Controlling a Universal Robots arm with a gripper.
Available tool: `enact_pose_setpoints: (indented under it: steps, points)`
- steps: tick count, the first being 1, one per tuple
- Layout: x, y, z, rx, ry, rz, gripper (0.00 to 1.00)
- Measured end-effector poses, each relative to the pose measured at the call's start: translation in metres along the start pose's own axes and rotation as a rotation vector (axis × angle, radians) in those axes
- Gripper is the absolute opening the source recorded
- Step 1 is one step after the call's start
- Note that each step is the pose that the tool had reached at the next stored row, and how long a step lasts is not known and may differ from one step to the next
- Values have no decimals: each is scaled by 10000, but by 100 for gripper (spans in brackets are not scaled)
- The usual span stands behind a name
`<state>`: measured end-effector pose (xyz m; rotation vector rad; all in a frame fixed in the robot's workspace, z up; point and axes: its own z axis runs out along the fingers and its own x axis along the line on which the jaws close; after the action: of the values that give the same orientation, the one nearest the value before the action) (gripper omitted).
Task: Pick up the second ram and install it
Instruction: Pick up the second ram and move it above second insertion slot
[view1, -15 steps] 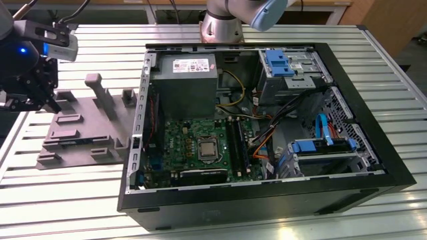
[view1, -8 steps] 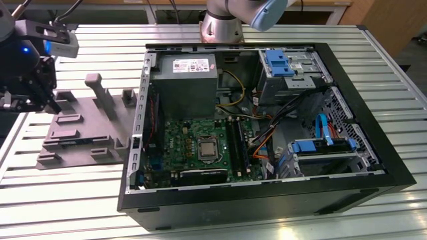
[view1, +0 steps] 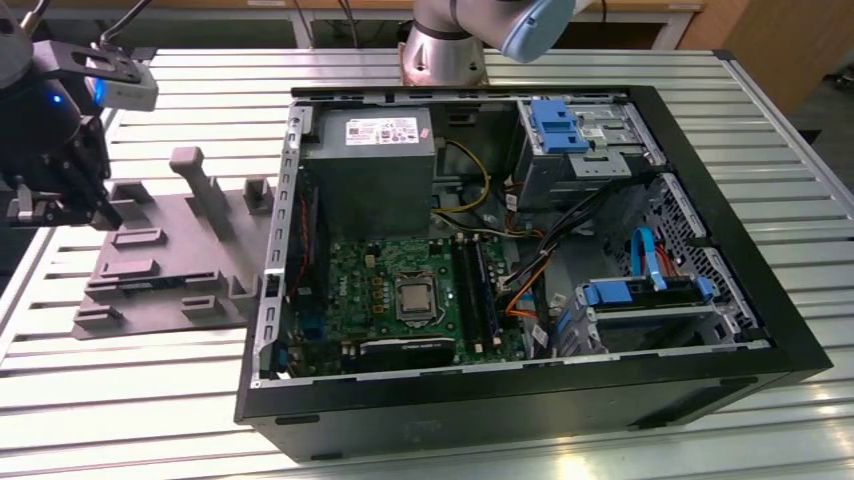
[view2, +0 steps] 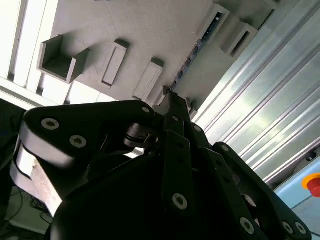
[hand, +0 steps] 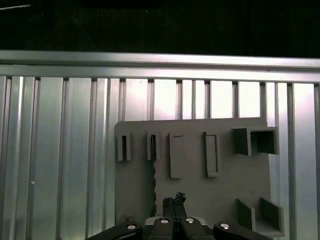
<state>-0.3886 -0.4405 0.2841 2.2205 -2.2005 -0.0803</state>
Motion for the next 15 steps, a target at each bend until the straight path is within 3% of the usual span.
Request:
enact_pose_setpoints:
  steps: [15]
  points:
    - [9,-3,33,-6,6,-101,11]
